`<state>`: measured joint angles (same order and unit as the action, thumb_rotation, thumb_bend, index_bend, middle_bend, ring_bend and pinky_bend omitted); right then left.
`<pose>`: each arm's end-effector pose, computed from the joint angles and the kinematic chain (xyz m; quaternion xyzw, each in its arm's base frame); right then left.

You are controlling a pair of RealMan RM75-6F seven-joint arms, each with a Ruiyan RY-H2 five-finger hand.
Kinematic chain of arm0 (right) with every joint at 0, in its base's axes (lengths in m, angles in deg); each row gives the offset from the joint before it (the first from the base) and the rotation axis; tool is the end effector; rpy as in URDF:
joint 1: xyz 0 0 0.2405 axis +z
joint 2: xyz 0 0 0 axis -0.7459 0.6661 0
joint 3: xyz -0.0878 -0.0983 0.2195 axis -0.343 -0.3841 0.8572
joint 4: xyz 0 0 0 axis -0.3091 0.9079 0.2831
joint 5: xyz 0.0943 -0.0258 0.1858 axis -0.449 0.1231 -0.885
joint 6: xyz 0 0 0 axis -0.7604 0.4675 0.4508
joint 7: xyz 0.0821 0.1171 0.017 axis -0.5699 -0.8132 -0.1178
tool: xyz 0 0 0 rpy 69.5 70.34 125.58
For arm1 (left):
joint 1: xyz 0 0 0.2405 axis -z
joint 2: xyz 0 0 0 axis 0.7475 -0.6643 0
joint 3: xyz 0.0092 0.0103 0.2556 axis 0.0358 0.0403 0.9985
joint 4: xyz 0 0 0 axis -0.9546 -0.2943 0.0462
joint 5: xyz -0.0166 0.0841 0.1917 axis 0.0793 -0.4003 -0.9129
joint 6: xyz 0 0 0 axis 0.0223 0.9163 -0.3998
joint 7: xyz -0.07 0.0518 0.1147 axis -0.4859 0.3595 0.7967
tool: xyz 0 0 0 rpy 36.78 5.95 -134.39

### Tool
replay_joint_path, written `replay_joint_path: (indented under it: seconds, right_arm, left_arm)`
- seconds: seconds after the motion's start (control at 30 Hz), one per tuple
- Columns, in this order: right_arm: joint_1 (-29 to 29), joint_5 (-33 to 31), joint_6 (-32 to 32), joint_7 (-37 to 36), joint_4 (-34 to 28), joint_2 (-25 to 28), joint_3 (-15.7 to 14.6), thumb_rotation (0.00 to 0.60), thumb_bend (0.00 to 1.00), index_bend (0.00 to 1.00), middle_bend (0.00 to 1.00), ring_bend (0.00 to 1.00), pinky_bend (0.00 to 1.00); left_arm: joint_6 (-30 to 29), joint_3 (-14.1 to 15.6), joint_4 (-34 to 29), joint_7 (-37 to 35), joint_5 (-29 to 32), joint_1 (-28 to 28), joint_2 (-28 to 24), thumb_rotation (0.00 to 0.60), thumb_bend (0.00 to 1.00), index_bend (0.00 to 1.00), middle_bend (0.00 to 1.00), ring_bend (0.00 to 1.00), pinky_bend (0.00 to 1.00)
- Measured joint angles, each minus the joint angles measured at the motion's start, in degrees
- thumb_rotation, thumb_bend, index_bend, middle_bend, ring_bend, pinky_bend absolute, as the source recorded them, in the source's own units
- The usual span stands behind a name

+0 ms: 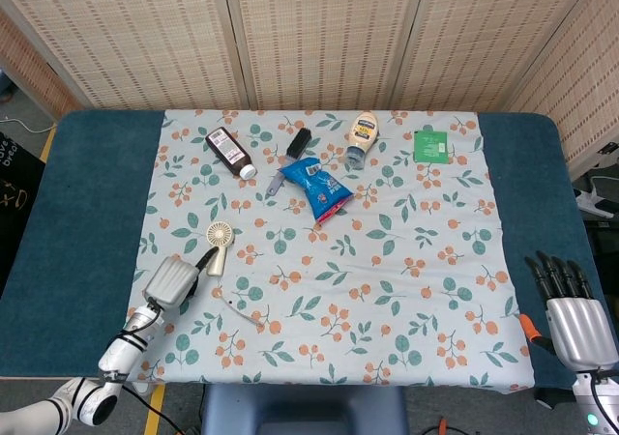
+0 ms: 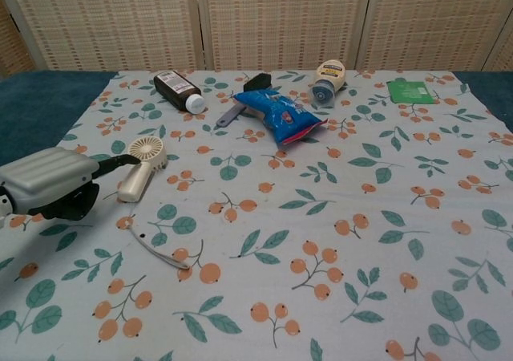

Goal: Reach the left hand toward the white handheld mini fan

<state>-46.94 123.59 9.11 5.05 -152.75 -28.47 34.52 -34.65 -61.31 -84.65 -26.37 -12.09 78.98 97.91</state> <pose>-0.2925 -0.1539 0.1615 0.6184 -0.3835 0.3184 0.6076 -0.2571 0.3073 -0.0318 -0.7848 -0.2897 -0.2967 0.4605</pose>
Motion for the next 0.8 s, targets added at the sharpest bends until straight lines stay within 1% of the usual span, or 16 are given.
replay_joint_path:
  seconds: [0.5, 0.7, 0.8]
  right_arm:
    - [0.0, -0.1, 0.2, 0.2, 0.1, -0.1, 0.0, 0.600, 0.21, 0.00, 0.00, 0.00, 0.00]
    - [0.0, 0.0, 0.2, 0.3, 0.1, -0.2, 0.0, 0.600, 0.21, 0.00, 0.00, 0.00, 0.00]
    - [0.0, 0.1, 0.3, 0.2, 0.0, -0.1, -0.1, 0.600, 0.21, 0.00, 0.00, 0.00, 0.00]
  left_arm:
    - [1.4, 1.2, 1.0, 1.5, 0.6, 0.4, 0.1, 0.600, 1.00, 0.00, 0.94, 0.80, 0.92]
    - [3.1, 1.5, 0.1, 2.2, 1.5, 0.7, -0.6, 0.600, 1.00, 0.00, 0.95, 0.80, 0.92]
    - [2.6, 1.4, -0.7, 2.3, 1.5, 0.7, -1.0, 0.600, 1.00, 0.00, 0.94, 0.80, 0.92]
